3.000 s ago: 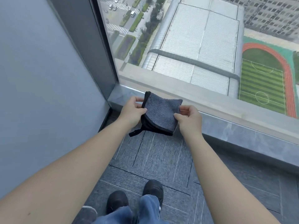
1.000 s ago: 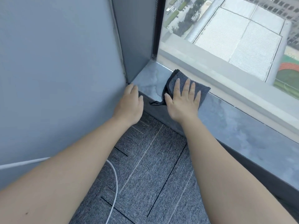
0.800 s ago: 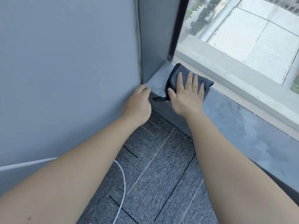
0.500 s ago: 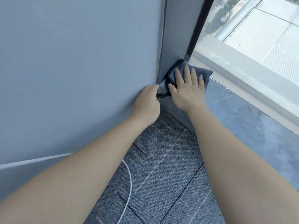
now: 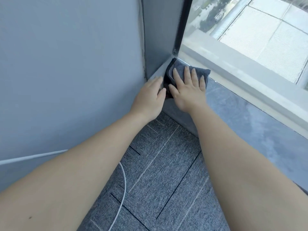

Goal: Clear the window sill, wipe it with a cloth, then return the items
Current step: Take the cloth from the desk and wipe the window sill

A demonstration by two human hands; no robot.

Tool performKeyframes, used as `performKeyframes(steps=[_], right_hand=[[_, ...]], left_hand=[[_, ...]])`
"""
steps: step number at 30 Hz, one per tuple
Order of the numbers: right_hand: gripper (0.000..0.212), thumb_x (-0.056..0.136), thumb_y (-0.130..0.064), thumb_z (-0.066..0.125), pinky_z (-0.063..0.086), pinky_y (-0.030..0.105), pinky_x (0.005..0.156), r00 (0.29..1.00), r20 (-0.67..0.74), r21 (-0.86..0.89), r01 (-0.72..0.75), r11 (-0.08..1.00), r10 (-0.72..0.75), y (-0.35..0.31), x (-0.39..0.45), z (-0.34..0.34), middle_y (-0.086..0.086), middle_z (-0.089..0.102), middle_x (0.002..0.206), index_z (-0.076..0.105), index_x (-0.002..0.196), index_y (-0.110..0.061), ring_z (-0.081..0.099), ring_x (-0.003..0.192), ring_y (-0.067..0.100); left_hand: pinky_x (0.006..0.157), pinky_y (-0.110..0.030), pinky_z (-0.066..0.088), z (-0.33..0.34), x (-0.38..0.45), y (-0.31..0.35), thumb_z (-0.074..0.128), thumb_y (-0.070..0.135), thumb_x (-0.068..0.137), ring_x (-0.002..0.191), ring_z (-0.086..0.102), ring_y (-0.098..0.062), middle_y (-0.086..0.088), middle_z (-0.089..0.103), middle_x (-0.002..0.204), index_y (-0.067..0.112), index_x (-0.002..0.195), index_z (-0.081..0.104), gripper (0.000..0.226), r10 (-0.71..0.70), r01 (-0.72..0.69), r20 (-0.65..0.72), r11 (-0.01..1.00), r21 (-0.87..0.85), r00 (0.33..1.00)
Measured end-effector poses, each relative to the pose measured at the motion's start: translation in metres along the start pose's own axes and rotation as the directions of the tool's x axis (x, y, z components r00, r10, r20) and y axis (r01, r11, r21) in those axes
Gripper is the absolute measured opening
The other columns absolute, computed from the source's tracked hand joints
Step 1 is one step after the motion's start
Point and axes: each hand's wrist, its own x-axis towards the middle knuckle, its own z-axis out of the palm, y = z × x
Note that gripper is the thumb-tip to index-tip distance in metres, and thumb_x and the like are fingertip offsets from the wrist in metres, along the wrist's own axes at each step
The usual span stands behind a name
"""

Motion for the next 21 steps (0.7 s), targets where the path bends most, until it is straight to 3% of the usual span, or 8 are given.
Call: performKeyframes(steps=[8, 16, 18, 21], right_hand=[[0.058, 0.097, -0.044, 0.020, -0.012, 0.041, 0.117, 0.978, -0.022, 0.032, -0.205, 0.978, 0.206, 0.058, -0.056, 0.001, 0.003, -0.012, 0.160, -0.001, 0.148, -0.028, -0.013, 0.147, 0.021], [0.060, 0.097, -0.041, 0.017, -0.010, 0.045, 0.117, 0.868, -0.009, 0.102, -0.493, 0.864, 0.496, 0.082, -0.084, 0.000, 0.008, -0.015, 0.159, -0.005, 0.149, -0.021, -0.014, 0.147, 0.025], [0.059, 0.097, -0.038, 0.018, -0.010, 0.046, 0.117, 0.877, 0.008, 0.108, -0.479, 0.871, 0.481, 0.076, -0.074, -0.004, 0.008, -0.016, 0.159, -0.004, 0.149, -0.021, -0.015, 0.146, 0.027], [0.057, 0.097, -0.035, 0.022, -0.012, 0.044, 0.117, 0.958, -0.016, 0.071, -0.285, 0.956, 0.287, 0.068, -0.067, -0.004, 0.004, -0.013, 0.159, -0.001, 0.149, -0.025, -0.014, 0.147, 0.024]], left_hand=[[0.119, -0.037, 0.003, 0.024, -0.004, 0.020, 0.028, 0.027, 0.099, 0.148, 0.009, -0.020, -0.004, 0.018, 0.158, 0.014, 0.145, 0.025, 0.048, 0.023, -0.040, 0.097, 0.984, 0.176, 0.995], [0.119, -0.039, -0.002, 0.042, -0.013, 0.037, 0.023, 0.028, 0.099, 0.148, 0.004, -0.021, -0.003, 0.013, 0.159, 0.016, 0.145, 0.024, 0.048, 0.120, -0.185, 0.235, 0.942, 0.279, 0.965], [0.120, -0.038, -0.002, 0.044, -0.012, 0.037, 0.022, 0.028, 0.099, 0.148, 0.004, -0.023, -0.004, 0.014, 0.159, 0.016, 0.145, 0.023, 0.048, 0.147, -0.228, 0.270, 0.926, 0.301, 0.952], [0.120, -0.037, -0.001, 0.045, -0.009, 0.037, 0.023, 0.028, 0.099, 0.148, 0.005, -0.024, -0.005, 0.017, 0.159, 0.015, 0.145, 0.025, 0.048, 0.176, -0.267, 0.292, 0.912, 0.311, 0.940]])
